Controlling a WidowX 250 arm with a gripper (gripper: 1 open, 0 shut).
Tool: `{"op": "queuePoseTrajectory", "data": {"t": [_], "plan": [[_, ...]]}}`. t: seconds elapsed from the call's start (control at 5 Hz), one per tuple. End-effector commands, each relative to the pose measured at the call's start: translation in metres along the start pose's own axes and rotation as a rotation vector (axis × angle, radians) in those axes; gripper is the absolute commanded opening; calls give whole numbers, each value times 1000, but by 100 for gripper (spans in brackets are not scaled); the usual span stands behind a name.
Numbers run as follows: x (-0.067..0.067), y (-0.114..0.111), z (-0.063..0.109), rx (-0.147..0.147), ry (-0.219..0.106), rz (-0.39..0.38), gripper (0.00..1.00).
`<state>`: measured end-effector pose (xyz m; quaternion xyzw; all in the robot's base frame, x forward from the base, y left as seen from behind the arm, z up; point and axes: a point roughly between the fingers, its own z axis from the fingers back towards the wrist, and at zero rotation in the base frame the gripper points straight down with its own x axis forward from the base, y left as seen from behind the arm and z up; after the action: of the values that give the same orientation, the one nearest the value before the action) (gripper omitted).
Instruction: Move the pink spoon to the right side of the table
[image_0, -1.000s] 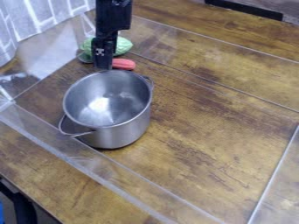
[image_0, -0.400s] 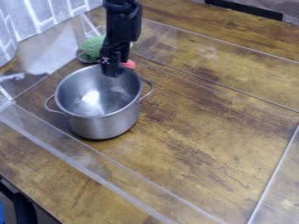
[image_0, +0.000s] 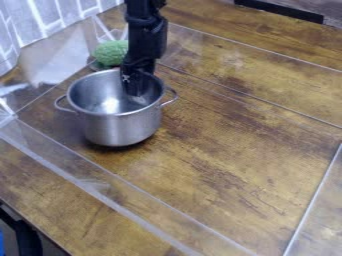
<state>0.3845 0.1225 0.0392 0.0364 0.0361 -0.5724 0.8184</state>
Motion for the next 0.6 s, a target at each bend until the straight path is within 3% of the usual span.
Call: {"op": "queuePoseTrajectory", "data": {"t": [0.0, 0.4], "plan": [[10, 13, 33, 70, 0, -42, 0], [15, 19, 41, 91, 2, -204, 0]]}}
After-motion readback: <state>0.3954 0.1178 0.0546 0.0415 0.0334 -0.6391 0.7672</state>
